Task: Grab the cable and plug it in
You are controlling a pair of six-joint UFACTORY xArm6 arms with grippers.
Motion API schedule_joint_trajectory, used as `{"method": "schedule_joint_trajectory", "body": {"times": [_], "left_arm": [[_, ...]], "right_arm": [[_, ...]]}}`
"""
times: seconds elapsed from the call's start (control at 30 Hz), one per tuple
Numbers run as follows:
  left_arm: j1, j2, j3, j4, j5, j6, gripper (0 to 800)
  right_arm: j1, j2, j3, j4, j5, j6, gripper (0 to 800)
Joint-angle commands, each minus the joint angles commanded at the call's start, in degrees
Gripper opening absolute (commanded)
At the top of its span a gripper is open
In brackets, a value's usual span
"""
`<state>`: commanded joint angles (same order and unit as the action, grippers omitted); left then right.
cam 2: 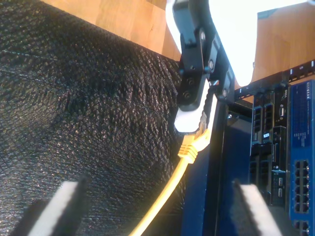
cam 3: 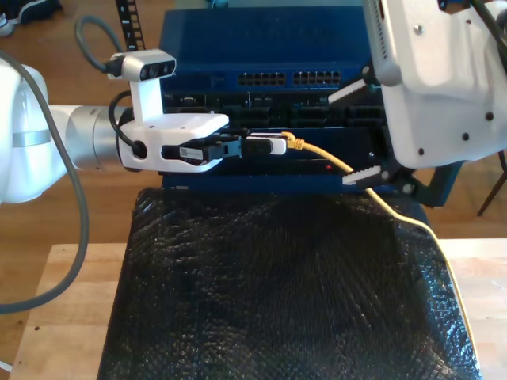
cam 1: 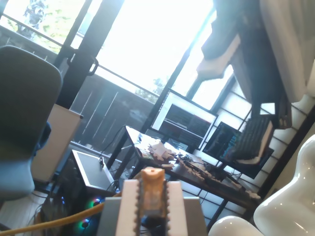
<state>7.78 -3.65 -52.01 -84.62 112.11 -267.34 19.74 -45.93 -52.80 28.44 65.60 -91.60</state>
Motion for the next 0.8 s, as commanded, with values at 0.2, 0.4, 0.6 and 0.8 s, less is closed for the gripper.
{"method": "schedule_joint_trajectory", "body": {"times": [0.2, 0.4, 0.6, 0.8], "left_arm": [[-0.1, 2.8, 0.0, -0.1, 4.2, -0.1, 3], [-0.1, 2.8, 0.1, -0.4, 5.7, -0.1, 3], [-0.1, 3.6, 0.3, -1.0, 8.2, -0.1, 3], [-0.1, 4.0, 0.3, -1.1, 8.9, -0.2, 3]], "right_arm": [[0.6, -3.1, 3.5, 0.0, -5.8, -2.5, 794], [1.8, -3.1, 4.1, 0.0, -6.9, -2.5, 799], [2.6, -3.2, 5.5, 0.0, -11.3, -2.4, 799], [7.3, -3.2, 7.2, -0.4, -15.6, -2.8, 799]]}}
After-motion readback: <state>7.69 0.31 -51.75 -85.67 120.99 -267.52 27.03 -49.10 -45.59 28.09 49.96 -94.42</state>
